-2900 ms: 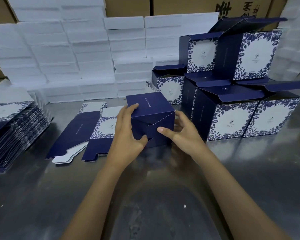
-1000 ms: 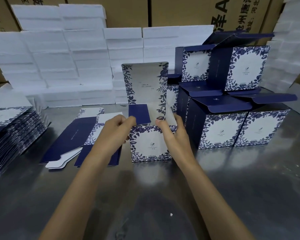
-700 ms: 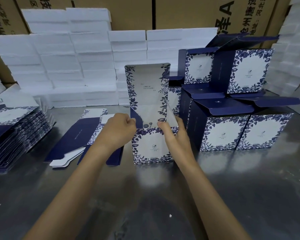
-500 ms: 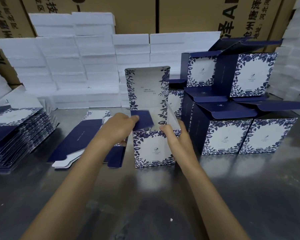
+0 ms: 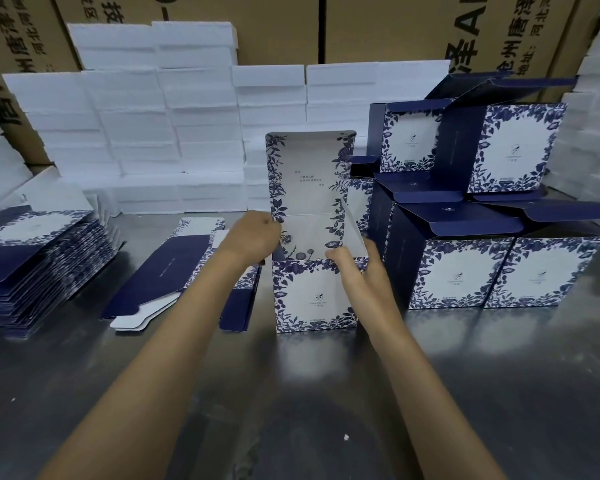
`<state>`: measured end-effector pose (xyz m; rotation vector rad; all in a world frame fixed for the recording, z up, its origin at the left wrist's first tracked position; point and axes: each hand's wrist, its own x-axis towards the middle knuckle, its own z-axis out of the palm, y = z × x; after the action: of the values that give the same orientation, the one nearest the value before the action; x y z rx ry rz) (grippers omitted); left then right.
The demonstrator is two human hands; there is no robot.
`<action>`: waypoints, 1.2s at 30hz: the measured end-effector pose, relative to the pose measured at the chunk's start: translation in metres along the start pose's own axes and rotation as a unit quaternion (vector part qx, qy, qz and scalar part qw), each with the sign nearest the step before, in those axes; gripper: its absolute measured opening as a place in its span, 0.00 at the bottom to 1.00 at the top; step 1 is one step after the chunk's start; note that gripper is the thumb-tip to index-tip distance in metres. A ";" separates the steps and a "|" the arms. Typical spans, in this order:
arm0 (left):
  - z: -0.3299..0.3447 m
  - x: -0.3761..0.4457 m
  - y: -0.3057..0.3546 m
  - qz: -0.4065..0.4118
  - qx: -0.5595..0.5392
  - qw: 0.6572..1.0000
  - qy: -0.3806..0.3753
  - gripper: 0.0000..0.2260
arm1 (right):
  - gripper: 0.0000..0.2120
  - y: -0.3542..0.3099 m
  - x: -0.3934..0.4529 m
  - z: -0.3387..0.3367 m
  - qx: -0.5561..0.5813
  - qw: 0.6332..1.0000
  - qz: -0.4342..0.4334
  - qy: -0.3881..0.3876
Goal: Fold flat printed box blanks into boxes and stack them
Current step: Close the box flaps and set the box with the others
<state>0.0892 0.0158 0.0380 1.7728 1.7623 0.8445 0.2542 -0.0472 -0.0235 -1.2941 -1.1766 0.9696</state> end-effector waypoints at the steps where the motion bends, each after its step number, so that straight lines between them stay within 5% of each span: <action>1: 0.000 0.002 0.000 -0.009 -0.005 1.000 -0.010 0.10 | 0.28 0.000 0.000 -0.001 0.000 1.000 0.000 0.002; 10: -0.004 0.021 -0.006 -0.033 -0.070 0.997 -0.026 0.11 | 0.26 0.003 0.001 -0.002 0.012 1.000 -0.010 0.005; 15: 0.005 0.007 -0.017 -0.017 -0.192 0.981 0.030 0.08 | 0.14 0.004 0.002 -0.003 0.017 1.000 -0.017 0.009; 17: 0.015 -0.004 -0.022 -0.004 -0.273 0.959 0.075 0.06 | 0.20 0.005 0.003 -0.003 0.029 0.999 -0.030 0.034; 21: 0.034 -0.027 -0.026 -0.010 -0.474 0.880 0.031 0.08 | 0.34 -0.002 0.009 -0.010 0.095 0.995 0.022 0.027; 26: 0.049 -0.039 -0.033 0.020 -0.566 0.824 0.017 0.12 | 0.26 0.003 0.015 -0.028 0.030 0.999 0.019 0.016; 31: 0.049 -0.047 -0.035 0.049 -0.498 0.864 0.056 0.10 | 0.16 -0.010 0.012 -0.036 -0.017 0.996 0.018 -0.091; 36: 0.048 -0.049 -0.039 0.072 -0.487 0.868 0.061 0.09 | 0.16 -0.027 0.020 -0.045 -0.114 0.983 0.015 -0.146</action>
<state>0.0988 -0.0280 -0.0268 1.1534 0.9281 1.5726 0.2990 -0.0379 0.0085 -1.3838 -1.5346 1.0969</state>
